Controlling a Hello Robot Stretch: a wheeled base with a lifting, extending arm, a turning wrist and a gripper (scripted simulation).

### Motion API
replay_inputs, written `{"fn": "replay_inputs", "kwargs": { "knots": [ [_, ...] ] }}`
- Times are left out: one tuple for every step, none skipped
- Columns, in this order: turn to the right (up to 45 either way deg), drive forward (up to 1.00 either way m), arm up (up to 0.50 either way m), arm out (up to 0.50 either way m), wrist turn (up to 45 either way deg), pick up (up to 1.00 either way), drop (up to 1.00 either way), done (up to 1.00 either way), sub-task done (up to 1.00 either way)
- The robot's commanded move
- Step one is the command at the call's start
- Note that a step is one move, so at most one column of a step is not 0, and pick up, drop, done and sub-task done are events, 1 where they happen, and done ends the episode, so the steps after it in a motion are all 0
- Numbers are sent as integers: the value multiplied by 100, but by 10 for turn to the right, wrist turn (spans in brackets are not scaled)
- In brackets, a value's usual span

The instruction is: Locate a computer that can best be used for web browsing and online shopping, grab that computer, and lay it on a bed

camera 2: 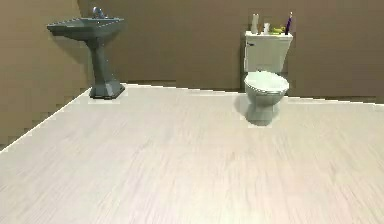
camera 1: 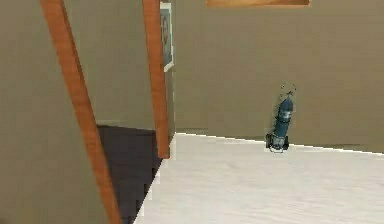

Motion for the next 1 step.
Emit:
{"fn": "replay_inputs", "kwargs": {
  "knots": [
    [0,85,0,0,0,0,0,0,0]
  ]
}}
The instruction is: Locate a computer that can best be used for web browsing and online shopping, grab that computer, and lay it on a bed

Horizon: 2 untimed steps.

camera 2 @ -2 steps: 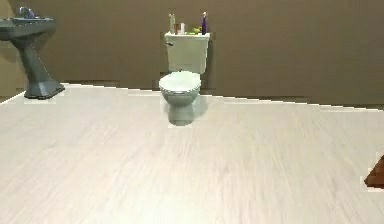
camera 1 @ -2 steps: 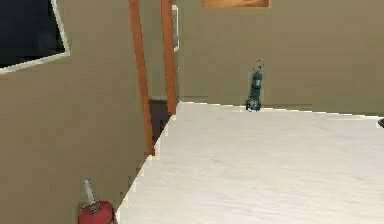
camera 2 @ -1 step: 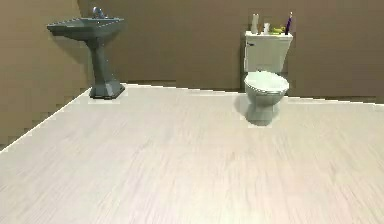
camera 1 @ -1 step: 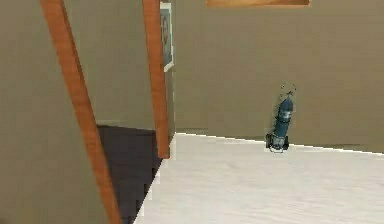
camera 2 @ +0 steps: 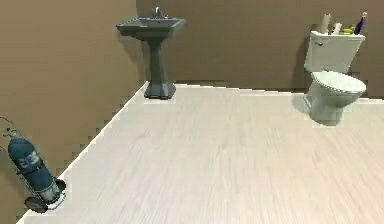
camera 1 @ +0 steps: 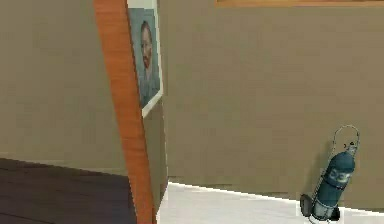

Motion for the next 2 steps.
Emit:
{"fn": "replay_inputs", "kwargs": {
  "knots": [
    [-360,0,0,0,0,0,0,0,0],
    [0,35,0,0,0,0,0,0,0]
  ]
}}
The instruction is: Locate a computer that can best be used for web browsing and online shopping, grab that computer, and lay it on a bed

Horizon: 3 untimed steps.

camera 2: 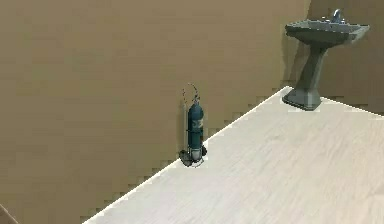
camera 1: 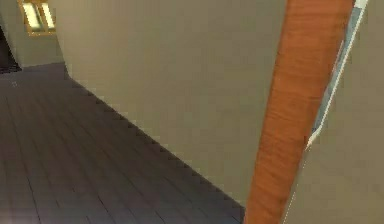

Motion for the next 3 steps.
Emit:
{"fn": "replay_inputs", "kwargs": {
  "knots": [
    [-360,0,0,0,0,0,0,0,0],
    [0,90,0,0,0,0,0,0,0],
    [-390,0,0,0,0,0,0,0,0]
  ]
}}
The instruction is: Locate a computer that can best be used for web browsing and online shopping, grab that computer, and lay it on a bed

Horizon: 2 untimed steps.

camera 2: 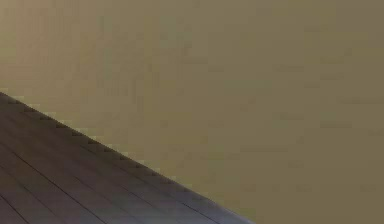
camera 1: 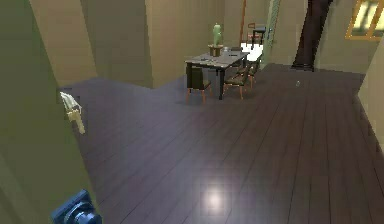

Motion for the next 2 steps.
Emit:
{"fn": "replay_inputs", "kwargs": {
  "knots": [
    [0,5,0,0,0,0,0,0,0],
    [210,0,0,0,0,0,0,0,0]
  ]
}}
